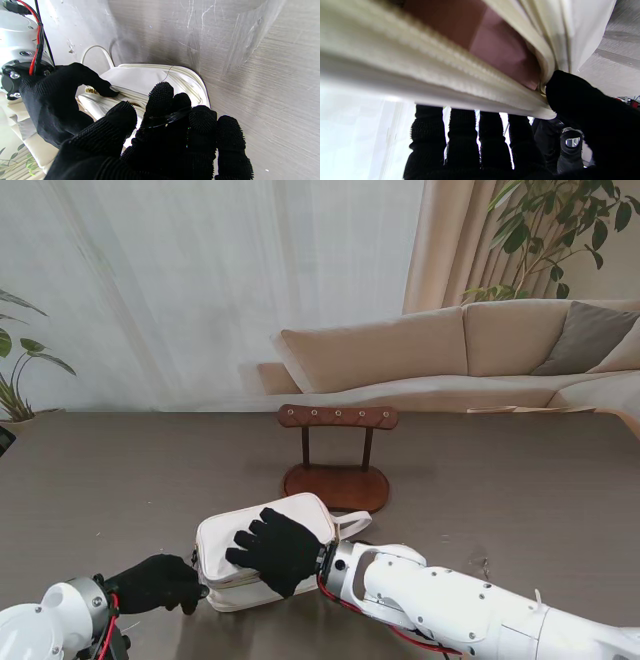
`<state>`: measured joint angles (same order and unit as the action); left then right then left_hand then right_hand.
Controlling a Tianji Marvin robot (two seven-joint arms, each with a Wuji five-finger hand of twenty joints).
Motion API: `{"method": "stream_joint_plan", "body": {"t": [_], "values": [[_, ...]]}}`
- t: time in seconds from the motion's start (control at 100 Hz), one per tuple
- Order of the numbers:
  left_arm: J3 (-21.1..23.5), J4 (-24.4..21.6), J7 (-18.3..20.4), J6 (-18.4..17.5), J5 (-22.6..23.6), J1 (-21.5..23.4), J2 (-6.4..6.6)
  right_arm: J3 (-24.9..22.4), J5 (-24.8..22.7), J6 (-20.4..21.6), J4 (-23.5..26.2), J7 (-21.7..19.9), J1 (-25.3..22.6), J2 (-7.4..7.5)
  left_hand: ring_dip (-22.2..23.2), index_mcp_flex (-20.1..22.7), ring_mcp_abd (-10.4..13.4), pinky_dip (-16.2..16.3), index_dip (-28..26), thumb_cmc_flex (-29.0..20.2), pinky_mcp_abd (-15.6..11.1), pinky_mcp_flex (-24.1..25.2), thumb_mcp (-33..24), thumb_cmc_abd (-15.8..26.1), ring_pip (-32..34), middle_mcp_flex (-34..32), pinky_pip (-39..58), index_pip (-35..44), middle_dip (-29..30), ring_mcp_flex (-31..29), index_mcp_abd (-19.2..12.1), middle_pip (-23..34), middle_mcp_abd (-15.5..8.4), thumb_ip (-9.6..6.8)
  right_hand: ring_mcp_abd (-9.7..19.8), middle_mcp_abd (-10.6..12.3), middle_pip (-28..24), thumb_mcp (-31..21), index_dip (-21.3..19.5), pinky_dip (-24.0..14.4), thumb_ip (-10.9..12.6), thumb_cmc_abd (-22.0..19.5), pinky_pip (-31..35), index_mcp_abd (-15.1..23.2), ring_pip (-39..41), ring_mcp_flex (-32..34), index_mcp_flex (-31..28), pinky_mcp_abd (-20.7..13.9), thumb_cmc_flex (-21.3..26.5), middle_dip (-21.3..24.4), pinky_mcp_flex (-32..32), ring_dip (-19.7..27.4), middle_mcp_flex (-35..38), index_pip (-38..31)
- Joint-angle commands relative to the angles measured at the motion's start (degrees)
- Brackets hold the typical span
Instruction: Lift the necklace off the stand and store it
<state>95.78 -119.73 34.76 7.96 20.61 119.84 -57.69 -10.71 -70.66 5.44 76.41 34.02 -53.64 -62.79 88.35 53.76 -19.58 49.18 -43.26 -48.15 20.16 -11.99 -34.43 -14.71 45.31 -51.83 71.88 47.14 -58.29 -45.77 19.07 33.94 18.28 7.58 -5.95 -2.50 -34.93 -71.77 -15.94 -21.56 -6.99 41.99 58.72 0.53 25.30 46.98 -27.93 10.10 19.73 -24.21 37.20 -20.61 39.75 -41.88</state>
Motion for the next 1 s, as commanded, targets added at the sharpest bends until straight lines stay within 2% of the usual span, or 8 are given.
{"method": "stream_joint_plan", "body": {"t": [0.0, 0.53, 0.77, 0.99], "values": [[-0.4, -1.5, 2.1, 0.0, -0.1, 0.5, 0.18, -0.5, -0.6, 0.6, -1.5, -3.0, -1.4, 1.13, 0.5, 2.8, -1.6, -0.3, -0.1, 0.6, -0.1, -0.3, 1.1, 0.4, 0.5, -2.5, 2.7, 1.1, 0.6, -2.0, -1.4, 0.6, 0.5, -0.46, 3.8, 2.6, -1.4, -5.1, -0.7, 1.4, -1.3, -0.6, 2.1, -0.1, 1.7, 5.1, -6.7, -1.2, 0.4, -0.8, -17.9, -0.7, 4.3, -2.8], [-2.5, -8.4, 7.0, -0.7, 2.2, 2.0, 1.36, -4.9, 0.2, 3.8, 0.5, -7.3, -4.3, 2.00, 0.5, 2.8, -1.4, -0.7, -0.3, 1.3, 0.2, -2.3, 1.0, 0.7, 1.5, -4.1, 3.8, 1.5, 0.6, -3.6, -1.9, 1.0, 0.1, -0.60, 4.2, 2.8, -0.5, -4.9, -0.7, 1.9, -1.4, -0.9, 2.5, 0.1, 1.2, 6.4, -6.9, -2.0, -0.3, -1.1, -17.4, -1.3, 4.9, -2.5], [-3.1, -10.7, 7.1, -1.4, 2.7, 3.3, 1.42, -5.2, 0.8, 4.5, 0.5, -8.0, -4.6, 1.91, 0.3, 2.9, -1.4, -0.9, -0.3, 1.5, 0.4, -2.8, 0.9, 0.7, 1.6, -4.5, 4.1, 1.7, 0.6, -4.1, -2.0, 1.0, -0.1, -0.69, 4.5, 2.9, -0.4, -4.8, -0.7, 2.1, -1.5, -1.0, 2.6, 0.1, 1.0, 6.5, -7.0, -2.0, -0.7, -1.2, -17.4, -1.4, 5.0, -2.4], [-4.7, -11.0, 6.6, -2.0, 2.8, 3.2, 1.44, -5.5, 1.3, 5.1, 0.6, -8.8, -4.9, 1.85, 0.2, 2.8, -1.7, -1.0, -0.3, 1.5, 0.5, -3.1, 0.8, 0.7, 1.6, -4.8, 4.2, 1.6, 0.7, -4.4, -2.0, 1.0, 0.1, -0.66, 4.5, 2.9, -0.3, -4.5, -0.7, 2.2, -1.5, -1.2, 2.6, 0.0, 0.9, 6.6, -6.9, -2.2, -1.2, -1.3, -17.3, -1.5, 4.8, -2.3]]}}
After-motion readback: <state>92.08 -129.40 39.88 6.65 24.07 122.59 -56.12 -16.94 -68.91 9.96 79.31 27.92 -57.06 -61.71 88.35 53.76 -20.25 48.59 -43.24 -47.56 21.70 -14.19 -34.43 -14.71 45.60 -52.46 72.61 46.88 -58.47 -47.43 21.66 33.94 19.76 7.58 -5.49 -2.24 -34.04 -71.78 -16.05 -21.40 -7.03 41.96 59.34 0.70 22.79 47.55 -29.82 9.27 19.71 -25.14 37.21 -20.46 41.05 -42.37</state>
